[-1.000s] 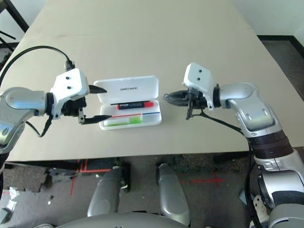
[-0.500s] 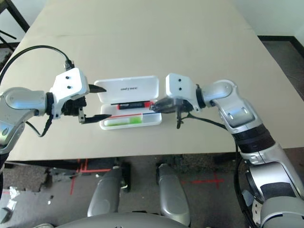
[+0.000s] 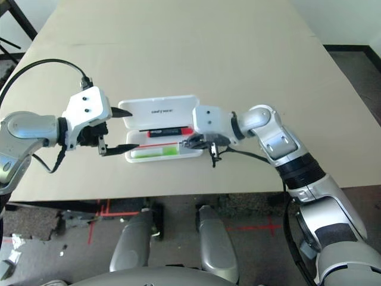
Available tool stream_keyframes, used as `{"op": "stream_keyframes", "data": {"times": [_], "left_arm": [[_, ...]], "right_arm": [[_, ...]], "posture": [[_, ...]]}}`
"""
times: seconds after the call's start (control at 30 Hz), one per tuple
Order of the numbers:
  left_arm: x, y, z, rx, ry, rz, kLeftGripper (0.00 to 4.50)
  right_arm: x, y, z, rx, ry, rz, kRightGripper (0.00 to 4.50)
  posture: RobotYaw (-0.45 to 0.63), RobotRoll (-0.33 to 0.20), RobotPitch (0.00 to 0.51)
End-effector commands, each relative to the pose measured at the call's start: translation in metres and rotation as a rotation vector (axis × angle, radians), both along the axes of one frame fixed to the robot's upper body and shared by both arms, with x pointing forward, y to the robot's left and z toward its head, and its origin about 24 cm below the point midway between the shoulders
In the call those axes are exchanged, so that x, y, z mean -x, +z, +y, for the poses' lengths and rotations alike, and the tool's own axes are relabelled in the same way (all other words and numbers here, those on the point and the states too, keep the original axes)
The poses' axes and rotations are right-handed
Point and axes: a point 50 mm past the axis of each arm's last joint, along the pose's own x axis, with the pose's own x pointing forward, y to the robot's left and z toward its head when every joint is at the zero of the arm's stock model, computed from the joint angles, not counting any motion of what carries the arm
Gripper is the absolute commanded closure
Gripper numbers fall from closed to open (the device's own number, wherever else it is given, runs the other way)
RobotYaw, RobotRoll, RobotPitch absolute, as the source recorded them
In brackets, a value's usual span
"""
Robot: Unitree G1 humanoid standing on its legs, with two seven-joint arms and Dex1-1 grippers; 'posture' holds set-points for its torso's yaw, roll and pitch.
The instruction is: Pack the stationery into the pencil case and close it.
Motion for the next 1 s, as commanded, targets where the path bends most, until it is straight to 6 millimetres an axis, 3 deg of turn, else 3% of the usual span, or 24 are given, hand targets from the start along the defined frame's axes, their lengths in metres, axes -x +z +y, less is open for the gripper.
{"op": "stream_keyframes", "data": {"times": [0.03,0.27,0.37,0.67,0.87,0.97,1.0], "left_arm": [[0.003,-0.001,0.000,-0.016,0.002,-0.001,0.00],[0.003,-0.002,0.003,-0.020,0.012,0.003,0.00],[0.003,-0.002,0.008,-0.025,0.033,0.005,0.00],[0.004,-0.005,0.031,-0.047,0.123,0.013,0.00],[-0.002,0.002,0.041,-0.040,0.171,-0.028,0.00],[-0.006,-0.002,0.048,-0.084,0.201,-0.034,0.60],[-0.007,-0.003,0.051,-0.096,0.210,-0.035,1.03]], "right_arm": [[0.002,-0.004,0.003,0.005,0.016,0.004,3.84],[-0.003,0.006,-0.001,-0.036,-0.024,-0.001,1.27],[-0.002,0.017,-0.012,-0.079,-0.049,0.038,0.12],[0.005,0.047,-0.071,-0.207,-0.192,0.176,0.06],[0.010,0.063,-0.100,-0.269,-0.272,0.210,0.06],[0.012,0.063,-0.103,-0.271,-0.287,0.208,0.00],[0.012,0.063,-0.103,-0.272,-0.290,0.208,0.00]], "posture": [[-0.03,0.000,0.206],[-0.02,0.000,0.210],[-0.02,0.000,0.213],[-0.02,0.000,0.217],[-0.02,0.000,0.216],[-0.03,0.000,0.214],[-0.03,0.000,0.212]]}}
